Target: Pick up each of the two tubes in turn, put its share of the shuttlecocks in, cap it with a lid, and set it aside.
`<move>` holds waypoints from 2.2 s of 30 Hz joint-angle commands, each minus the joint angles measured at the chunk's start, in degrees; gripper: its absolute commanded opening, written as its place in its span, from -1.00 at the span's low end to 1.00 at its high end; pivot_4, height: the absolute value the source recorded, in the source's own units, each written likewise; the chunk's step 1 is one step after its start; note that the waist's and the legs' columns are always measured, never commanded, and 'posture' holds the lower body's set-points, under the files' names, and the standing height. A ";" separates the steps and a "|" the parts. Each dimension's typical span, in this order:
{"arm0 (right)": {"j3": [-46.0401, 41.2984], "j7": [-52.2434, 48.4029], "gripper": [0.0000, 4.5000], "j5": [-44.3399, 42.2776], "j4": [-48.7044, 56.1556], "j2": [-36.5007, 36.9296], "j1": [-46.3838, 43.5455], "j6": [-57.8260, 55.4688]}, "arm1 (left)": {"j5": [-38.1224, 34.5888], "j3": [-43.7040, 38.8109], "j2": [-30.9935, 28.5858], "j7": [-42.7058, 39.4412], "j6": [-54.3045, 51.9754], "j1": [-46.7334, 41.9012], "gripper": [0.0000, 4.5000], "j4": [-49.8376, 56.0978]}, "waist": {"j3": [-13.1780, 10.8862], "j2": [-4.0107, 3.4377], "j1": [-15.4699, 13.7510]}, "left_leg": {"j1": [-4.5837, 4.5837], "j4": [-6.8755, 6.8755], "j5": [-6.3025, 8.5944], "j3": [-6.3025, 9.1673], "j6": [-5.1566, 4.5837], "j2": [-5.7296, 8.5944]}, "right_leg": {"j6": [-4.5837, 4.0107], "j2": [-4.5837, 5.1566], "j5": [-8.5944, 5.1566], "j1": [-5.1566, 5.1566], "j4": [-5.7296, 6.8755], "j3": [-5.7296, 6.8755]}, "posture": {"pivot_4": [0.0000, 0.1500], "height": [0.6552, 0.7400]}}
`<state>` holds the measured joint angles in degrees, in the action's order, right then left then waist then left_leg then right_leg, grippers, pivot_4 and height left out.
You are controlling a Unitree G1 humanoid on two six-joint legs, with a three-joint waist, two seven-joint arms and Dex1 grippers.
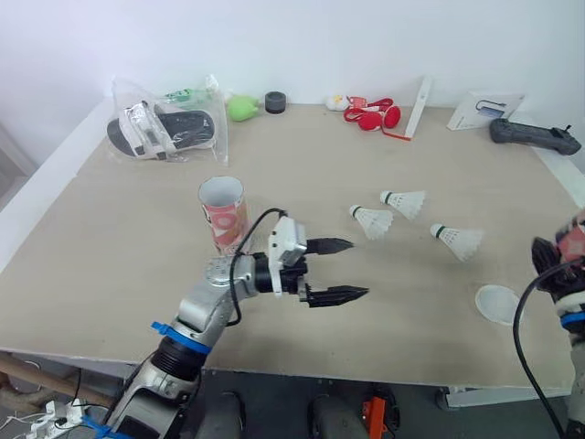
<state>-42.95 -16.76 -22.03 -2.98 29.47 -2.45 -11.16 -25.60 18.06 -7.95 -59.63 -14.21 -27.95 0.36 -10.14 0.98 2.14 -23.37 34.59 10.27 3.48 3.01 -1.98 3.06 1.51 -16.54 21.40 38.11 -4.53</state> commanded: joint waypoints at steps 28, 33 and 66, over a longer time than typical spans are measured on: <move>1.64 4.15 0.96 -1.64 -18.12 -0.14 -2.13 15.88 | 0.76 -0.45 0.08 0.75 0.88 0.54 1.00 1.70 | 0.04 -0.12 0.58 | 0.07 0.09 -0.06 -0.23 -0.05 0.13 | 0.41 0.00 0.05 -0.08 -0.02 -0.44 | 1.00 1.00; 0.68 6.24 0.96 -3.56 -9.29 -2.85 2.96 13.33 | 0.67 -0.21 0.76 0.24 0.91 0.27 1.00 1.09 | 0.05 -0.15 0.58 | 0.06 0.09 -0.06 -0.23 -0.05 0.14 | 0.45 0.00 0.02 -0.08 -0.02 -0.46 | 1.00 1.00; 17.91 -18.24 0.96 -35.50 45.06 26.76 12.16 -22.96 | 1.17 -9.03 -6.17 11.87 0.42 19.33 1.00 14.10 | -0.07 0.15 0.48 | 0.01 0.13 -0.10 -0.20 -0.13 0.14 | 0.31 -0.14 -0.03 -0.02 -0.03 -0.75 | 1.00 1.00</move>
<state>-28.50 -32.45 -57.39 42.27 55.09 12.41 -33.54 -24.62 11.02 -13.60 -50.30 -13.82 -9.86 9.99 -10.20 1.14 2.63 -23.37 34.72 10.16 3.31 2.88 -1.84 3.39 1.35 -16.58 21.39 38.08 -5.28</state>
